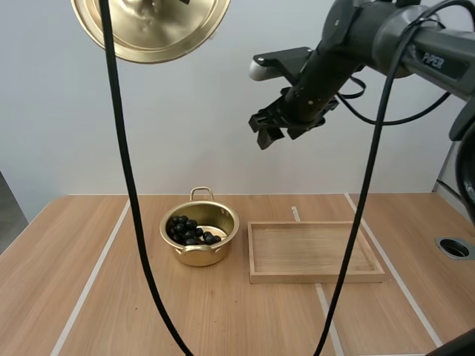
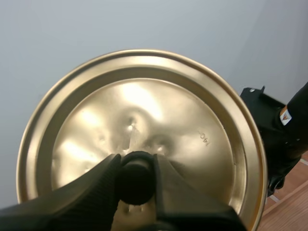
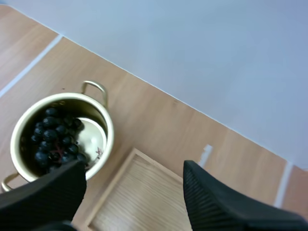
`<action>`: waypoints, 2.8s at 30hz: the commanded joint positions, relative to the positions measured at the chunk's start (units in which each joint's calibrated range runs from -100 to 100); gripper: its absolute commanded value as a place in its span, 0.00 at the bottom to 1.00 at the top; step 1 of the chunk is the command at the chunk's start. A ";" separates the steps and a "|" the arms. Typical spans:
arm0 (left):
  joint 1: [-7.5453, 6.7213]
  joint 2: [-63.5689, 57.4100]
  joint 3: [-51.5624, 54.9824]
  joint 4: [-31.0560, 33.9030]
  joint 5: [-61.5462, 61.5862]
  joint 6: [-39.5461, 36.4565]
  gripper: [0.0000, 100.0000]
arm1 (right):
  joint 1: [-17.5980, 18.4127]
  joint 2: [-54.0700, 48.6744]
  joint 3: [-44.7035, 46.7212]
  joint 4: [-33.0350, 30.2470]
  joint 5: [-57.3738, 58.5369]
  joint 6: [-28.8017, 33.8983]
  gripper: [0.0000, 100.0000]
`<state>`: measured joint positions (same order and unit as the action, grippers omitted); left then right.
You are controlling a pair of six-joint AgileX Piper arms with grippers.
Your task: Open the pot, put the grape inside, and close it
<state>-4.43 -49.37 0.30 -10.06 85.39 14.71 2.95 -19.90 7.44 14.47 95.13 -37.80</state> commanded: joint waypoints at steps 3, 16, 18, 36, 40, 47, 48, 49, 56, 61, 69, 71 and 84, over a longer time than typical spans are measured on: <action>-0.24 2.35 2.50 0.06 -1.10 -1.01 0.00 | -4.07 -4.61 2.32 -0.72 2.09 -1.78 0.94; -0.24 11.66 18.58 -0.62 -6.59 -1.01 0.00 | -8.00 -17.41 19.93 -1.99 -10.22 -2.75 0.54; -0.24 13.33 20.79 -0.62 -8.56 -1.01 0.00 | -8.00 -19.30 22.21 -2.61 -12.49 -2.75 0.24; -0.24 25.23 39.31 -2.17 -29.93 0.67 0.00 | -8.00 -28.41 29.62 1.68 -20.00 -0.18 0.00; -0.24 30.11 40.47 -2.06 -32.87 0.75 0.00 | -8.00 -28.41 29.62 4.27 -20.00 -0.18 0.00; -0.24 38.13 40.47 -2.18 -37.68 0.75 0.00 | -8.00 -28.41 29.62 4.52 -20.00 -0.18 0.00; -0.24 38.95 40.47 -2.18 -38.08 0.75 0.00 | -8.00 -28.41 29.62 4.52 -20.00 -0.18 0.00; -0.24 39.85 40.47 -2.18 -38.10 0.75 0.00 | -8.00 -28.41 29.62 4.52 -20.00 -0.18 0.00; -0.24 42.86 40.47 -3.22 -40.40 2.82 0.00 | -8.00 -28.41 29.62 4.51 -20.00 -0.37 0.00; -0.24 43.57 40.12 -3.32 -41.46 3.53 0.00 | -8.00 -28.41 29.62 4.51 -20.00 -0.37 0.00; -0.24 44.01 36.84 -3.32 -35.17 4.07 0.00 | -8.00 -28.41 29.62 4.51 -20.00 -0.37 0.00; -0.24 45.28 35.28 -3.32 -31.10 4.07 0.00 | -8.00 -28.41 29.62 4.51 -20.00 -0.37 0.00; -0.24 51.29 32.59 -3.44 -25.14 2.91 0.00 | -8.00 -28.41 29.62 4.51 -19.83 -0.37 0.00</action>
<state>-4.43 1.15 32.88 -13.01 58.90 18.35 -4.85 -47.62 37.00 18.45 75.99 -38.05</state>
